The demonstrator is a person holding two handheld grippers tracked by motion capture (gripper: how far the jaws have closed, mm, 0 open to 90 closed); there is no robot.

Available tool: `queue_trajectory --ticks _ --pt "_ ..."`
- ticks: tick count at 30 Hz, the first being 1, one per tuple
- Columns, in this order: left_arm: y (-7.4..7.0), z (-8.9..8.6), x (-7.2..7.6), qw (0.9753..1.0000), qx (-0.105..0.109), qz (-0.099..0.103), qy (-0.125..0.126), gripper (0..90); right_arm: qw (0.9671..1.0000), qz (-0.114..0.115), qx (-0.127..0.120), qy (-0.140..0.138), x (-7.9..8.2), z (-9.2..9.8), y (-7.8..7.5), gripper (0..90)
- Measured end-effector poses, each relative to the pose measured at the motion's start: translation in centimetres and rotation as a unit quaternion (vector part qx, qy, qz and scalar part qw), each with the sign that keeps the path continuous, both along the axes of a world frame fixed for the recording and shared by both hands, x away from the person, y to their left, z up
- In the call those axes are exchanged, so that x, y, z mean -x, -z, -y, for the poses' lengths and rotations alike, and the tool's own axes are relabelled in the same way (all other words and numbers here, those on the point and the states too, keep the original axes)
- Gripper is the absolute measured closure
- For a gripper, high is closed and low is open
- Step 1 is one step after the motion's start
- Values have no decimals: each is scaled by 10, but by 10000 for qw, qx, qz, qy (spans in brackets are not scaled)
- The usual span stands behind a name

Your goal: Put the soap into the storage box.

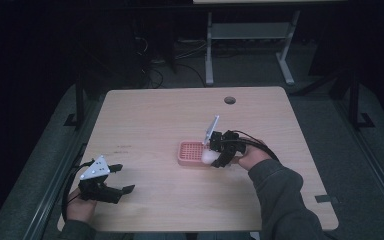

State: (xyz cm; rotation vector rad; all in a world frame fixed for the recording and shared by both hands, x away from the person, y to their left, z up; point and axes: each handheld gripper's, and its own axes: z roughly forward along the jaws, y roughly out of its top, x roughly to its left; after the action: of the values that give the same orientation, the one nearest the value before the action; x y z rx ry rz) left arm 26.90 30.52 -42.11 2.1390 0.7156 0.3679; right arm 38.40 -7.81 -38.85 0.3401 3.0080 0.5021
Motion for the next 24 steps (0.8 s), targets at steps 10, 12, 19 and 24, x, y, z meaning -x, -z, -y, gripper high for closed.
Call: queue_trajectory --ticks 10,12,19,24 --pt "0 0 0 10000 14 -5 0 148 10000 -35 -61 7 -10 -7 -2 492" --pt "0 0 0 10000 12 -4 0 148 9999 -47 -97 -2 -12 -8 -2 492" --pt "0 0 0 10000 21 -10 -1 148 9999 -101 28 -38 -19 -17 0 492" --pt "0 -1 0 10000 23 -13 -1 148 9999 -116 -14 -73 -25 -25 0 492"
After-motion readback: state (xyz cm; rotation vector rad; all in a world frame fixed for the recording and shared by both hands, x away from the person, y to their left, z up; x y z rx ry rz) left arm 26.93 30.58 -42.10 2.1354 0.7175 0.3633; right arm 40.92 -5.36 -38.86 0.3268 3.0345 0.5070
